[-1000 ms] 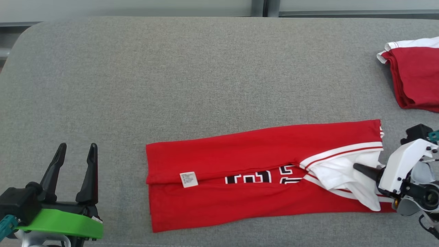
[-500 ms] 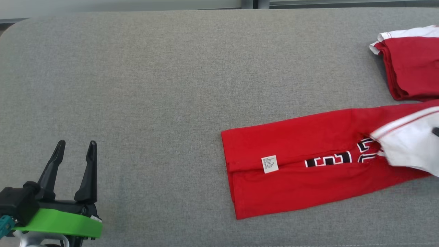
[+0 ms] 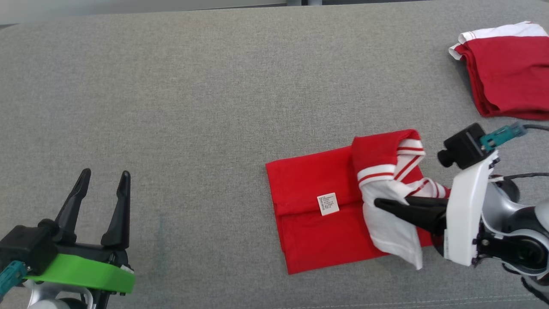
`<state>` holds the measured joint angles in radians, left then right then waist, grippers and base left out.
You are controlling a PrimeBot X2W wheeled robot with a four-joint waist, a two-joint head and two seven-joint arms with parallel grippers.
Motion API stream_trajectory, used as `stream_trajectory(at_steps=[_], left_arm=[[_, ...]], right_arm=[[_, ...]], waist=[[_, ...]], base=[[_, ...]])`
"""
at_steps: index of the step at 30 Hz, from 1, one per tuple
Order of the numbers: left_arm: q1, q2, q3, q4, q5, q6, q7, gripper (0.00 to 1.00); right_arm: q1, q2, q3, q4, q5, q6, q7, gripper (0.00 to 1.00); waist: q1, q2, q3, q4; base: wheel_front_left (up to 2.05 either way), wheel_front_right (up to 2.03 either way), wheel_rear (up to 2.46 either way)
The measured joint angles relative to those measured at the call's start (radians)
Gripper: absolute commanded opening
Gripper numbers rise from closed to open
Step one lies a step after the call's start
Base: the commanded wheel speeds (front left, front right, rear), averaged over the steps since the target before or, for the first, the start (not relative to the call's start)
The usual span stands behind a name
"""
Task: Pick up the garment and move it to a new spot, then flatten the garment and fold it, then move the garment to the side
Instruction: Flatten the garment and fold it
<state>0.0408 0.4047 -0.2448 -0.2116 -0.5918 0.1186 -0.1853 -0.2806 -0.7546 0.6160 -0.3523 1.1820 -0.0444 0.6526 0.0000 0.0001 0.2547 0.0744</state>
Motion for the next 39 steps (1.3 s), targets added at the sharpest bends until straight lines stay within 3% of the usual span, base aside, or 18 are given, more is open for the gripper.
stream_trajectory(at_steps=[4, 10, 17, 18, 19, 20, 21, 22, 26, 31, 36, 39], left_arm=[[-0.031, -0.002, -0.024, -0.011, 0.0, -0.006, 0.009, 1.0], [-0.056, -0.014, -0.05, -0.002, 0.0, -0.014, 0.017, 1.0], [-0.067, -0.02, -0.049, 0.013, 0.0, -0.014, 0.017, 1.0], [-0.07, -0.021, -0.048, 0.016, 0.0, -0.014, 0.017, 1.0], [-0.073, -0.021, -0.047, 0.019, 0.0, -0.014, 0.017, 1.0], [-0.073, -0.021, -0.046, 0.021, 0.0, -0.014, 0.017, 1.0], [-0.073, -0.022, -0.046, 0.026, 0.0, -0.014, 0.017, 1.0], [-0.073, -0.022, -0.046, 0.029, 0.0, -0.014, 0.017, 1.0], [-0.074, -0.025, -0.046, 0.04, 0.0, -0.014, 0.017, 1.0], [-0.074, -0.027, -0.034, 0.049, 0.0, -0.014, 0.016, 1.0], [-0.073, -0.023, -0.008, 0.049, 0.0, -0.014, 0.008, 1.0], [-0.072, -0.018, 0.011, 0.049, 0.0, -0.014, 0.007, 1.0]], right_arm=[[-0.001, 0.081, 0.045, -0.019, -0.049, -0.026, -0.01, 0.0], [-0.005, 0.198, 0.08, 0.048, -0.141, -0.072, -0.064, 0.0], [-0.023, 0.264, 0.118, 0.129, -0.206, -0.074, -0.08, 0.0], [-0.025, 0.275, 0.121, 0.141, -0.21, -0.079, -0.081, 0.03], [-0.028, 0.283, 0.127, 0.151, -0.216, -0.08, -0.081, 0.15], [-0.032, 0.292, 0.132, 0.16, -0.219, -0.08, -0.081, 0.44], [-0.038, 0.3, 0.136, 0.168, -0.223, -0.08, -0.081, 0.89], [-0.042, 0.307, 0.137, 0.173, -0.227, -0.08, -0.082, 1.0], [-0.052, 0.339, 0.14, 0.186, -0.235, -0.08, -0.095, 1.0], [-0.064, 0.431, 0.156, 0.178, -0.211, -0.08, -0.112, 1.0], [-0.067, 0.421, 0.082, 0.135, -0.205, -0.08, -0.16, 1.0], [-0.078, 0.372, -0.001, 0.127, -0.206, -0.081, -0.189, 1.0]], waist=[[0.0, 0.0, 0.012, 0.009], [0.0, 0.0, 0.031, 0.037], [0.0, 0.0, 0.047, 0.073], [0.0, 0.0, 0.049, 0.077], [0.0, 0.0, 0.05, 0.08], [0.0, 0.0, 0.051, 0.082], [0.0, 0.0, 0.052, 0.083], [0.0, 0.0, 0.052, 0.084], [0.0, 0.0, 0.05, 0.085], [0.0, 0.0, 0.038, 0.073], [0.0, 0.0, 0.031, 0.056], [0.0, 0.0, 0.028, 0.044]], base=[[0.0, 0.0, 0.0], [0.0, 0.0, 0.0], [0.0, 0.0, 0.0], [0.0, 0.0, 0.0], [0.0, 0.0, 0.0], [0.0, 0.0, 0.0], [0.0, 0.0, 0.0], [0.0, 0.0, 0.0], [0.0, 0.0, 0.0], [0.0, 0.0, 0.0], [0.0, 0.0, 0.0], [0.0, 0.0, 0.0]])
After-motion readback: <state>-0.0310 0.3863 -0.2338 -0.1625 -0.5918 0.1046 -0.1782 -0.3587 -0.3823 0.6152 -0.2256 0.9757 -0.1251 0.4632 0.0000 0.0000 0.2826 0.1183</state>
